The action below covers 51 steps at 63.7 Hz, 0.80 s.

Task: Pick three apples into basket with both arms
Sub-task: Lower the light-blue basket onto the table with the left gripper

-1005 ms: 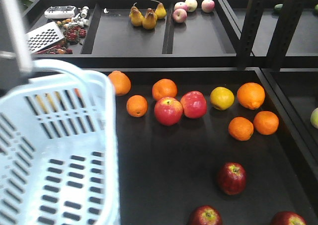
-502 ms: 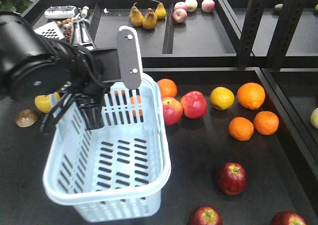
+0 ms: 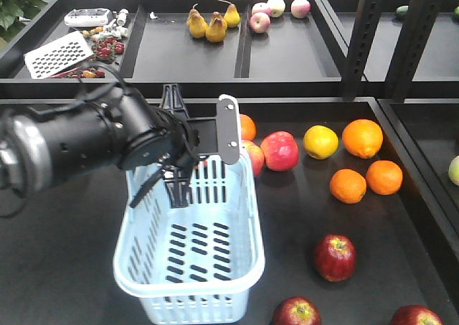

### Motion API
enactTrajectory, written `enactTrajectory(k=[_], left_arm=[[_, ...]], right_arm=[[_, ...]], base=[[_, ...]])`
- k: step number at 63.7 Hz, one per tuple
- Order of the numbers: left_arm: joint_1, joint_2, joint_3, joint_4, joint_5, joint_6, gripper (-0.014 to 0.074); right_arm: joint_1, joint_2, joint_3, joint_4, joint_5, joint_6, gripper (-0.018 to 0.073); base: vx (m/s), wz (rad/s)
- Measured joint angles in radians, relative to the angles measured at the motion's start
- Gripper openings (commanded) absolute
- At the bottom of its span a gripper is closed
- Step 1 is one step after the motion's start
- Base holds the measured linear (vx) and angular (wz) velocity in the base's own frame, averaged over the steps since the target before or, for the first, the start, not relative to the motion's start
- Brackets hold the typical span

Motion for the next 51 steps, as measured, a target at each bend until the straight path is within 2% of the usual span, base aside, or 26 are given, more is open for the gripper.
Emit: enactTrajectory(k=[12, 32, 43, 51], left_arm=[[0.0, 0.055, 0.0, 0.001, -0.064, -0.031, -0.0006], [0.0, 0.095, 0.0, 0.007, -0.075, -0.031, 0.0032], [0.0, 0.095, 0.0, 0.007, -0.069, -0.032, 0.0104], [-0.001, 0.095, 0.0, -0.013, -0.046, -0.033, 0.02]], right_arm=[[0.0, 0.0, 0.0, 0.0, 0.0, 0.0, -0.0009], [0.0, 0.0, 0.0, 0.0, 0.0, 0.0, -0.0009], [0.0, 0.0, 0.0, 0.0, 0.0, 0.0, -0.0009], [0.0, 0.0, 0.0, 0.0, 0.0, 0.0, -0.0009]], base=[[0.0, 0.0], [0.0, 0.0], [0.0, 0.0], [0.0, 0.0]])
